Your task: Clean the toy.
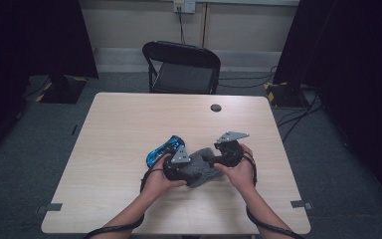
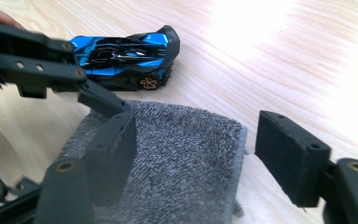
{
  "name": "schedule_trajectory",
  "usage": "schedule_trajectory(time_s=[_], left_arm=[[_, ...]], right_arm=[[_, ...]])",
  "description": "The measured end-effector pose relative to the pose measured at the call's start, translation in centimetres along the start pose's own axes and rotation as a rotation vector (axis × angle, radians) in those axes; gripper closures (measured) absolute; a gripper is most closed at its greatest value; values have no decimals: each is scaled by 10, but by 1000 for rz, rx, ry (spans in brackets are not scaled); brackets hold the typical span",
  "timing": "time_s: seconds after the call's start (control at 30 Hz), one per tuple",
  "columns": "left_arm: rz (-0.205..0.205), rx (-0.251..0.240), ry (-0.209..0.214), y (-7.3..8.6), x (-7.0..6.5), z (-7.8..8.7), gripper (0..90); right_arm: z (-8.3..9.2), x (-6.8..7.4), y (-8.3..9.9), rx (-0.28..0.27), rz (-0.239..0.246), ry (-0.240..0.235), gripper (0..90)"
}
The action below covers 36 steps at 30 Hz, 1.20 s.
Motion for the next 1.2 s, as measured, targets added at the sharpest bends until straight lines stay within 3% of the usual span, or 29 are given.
schedule_trajectory(time_s=[0.17, 0.3, 0.4, 0.43, 0.53, 0.67, 0.9, 1.2], left_arm=[[-21, 1, 3, 6, -2, -2, 410], [-38, 36, 21, 5, -8, 1, 654], [12, 42, 21, 6, -10, 5, 740], [12, 42, 21, 6, -10, 5, 753], [44, 47, 39, 7, -11, 15, 757], [67, 55, 52, 17, -7, 41, 756], [151, 51, 14, 44, 12, 91, 757], [206, 28, -38, 67, 25, 131, 757]], right_arm=[[-1, -4, -4, -26, -11, -11, 220], [-4, -5, -6, -33, -19, -28, 192], [-6, -4, -10, -47, -40, -48, 186], [-6, -4, -10, -47, -40, -48, 186], [-9, -2, -15, -44, -32, -60, 185], [-17, 2, -22, -34, -15, -88, 184], [-40, 19, -37, -15, 21, -134, 191], [-80, 50, -47, 31, 99, -186, 194]])
Point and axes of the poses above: each handheld gripper's, and its own axes: z roughly backward along the jaws, y roughly out of its underside, x roughly to its left, the point moved 9 cm from there along -z, roughly forward along the jaws, and after that the axes turned 3 degrees about -y, right-handed, at the moved point
